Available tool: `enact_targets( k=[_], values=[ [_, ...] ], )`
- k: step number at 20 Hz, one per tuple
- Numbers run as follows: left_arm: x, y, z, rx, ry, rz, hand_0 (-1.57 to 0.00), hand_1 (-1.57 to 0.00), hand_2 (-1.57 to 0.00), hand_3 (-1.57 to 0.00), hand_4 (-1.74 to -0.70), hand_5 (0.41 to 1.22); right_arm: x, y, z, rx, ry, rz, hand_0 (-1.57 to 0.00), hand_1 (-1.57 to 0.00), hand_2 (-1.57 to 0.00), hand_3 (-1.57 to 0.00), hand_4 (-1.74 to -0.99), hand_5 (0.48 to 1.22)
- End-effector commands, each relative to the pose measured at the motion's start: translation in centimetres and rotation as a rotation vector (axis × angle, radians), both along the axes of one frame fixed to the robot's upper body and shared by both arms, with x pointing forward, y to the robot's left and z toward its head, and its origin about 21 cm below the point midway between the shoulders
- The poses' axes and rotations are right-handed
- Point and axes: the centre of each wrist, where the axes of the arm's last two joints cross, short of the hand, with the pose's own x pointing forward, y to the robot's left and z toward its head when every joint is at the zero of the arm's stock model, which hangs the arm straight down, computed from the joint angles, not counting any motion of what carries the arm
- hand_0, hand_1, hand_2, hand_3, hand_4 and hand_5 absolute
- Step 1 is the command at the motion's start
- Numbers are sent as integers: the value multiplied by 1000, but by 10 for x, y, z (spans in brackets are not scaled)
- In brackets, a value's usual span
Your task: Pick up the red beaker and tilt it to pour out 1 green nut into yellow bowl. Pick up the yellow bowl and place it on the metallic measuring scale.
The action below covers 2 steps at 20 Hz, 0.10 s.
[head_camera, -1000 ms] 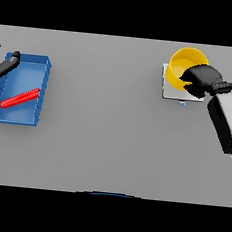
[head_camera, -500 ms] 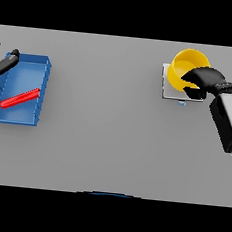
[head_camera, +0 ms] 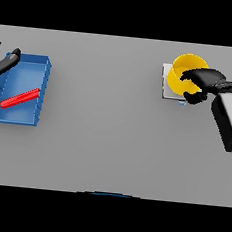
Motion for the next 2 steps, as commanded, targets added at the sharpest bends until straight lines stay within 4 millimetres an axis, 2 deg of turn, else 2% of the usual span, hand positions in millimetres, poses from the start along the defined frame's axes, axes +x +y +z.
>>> enact_targets(
  k=[1,2],
  values=[
    [0,-3,-2,-2,4,-5,1,1,1,1,-720,694,-1,0,-3,3,7,-1,-49,-79,-129,-297,-1412,771],
    [-1,-2,-3,2,1,2,1,1,1,1,-720,693,-1,2,0,4,10,0,-39,-63,-103,-272,-1410,759]
  ],
)
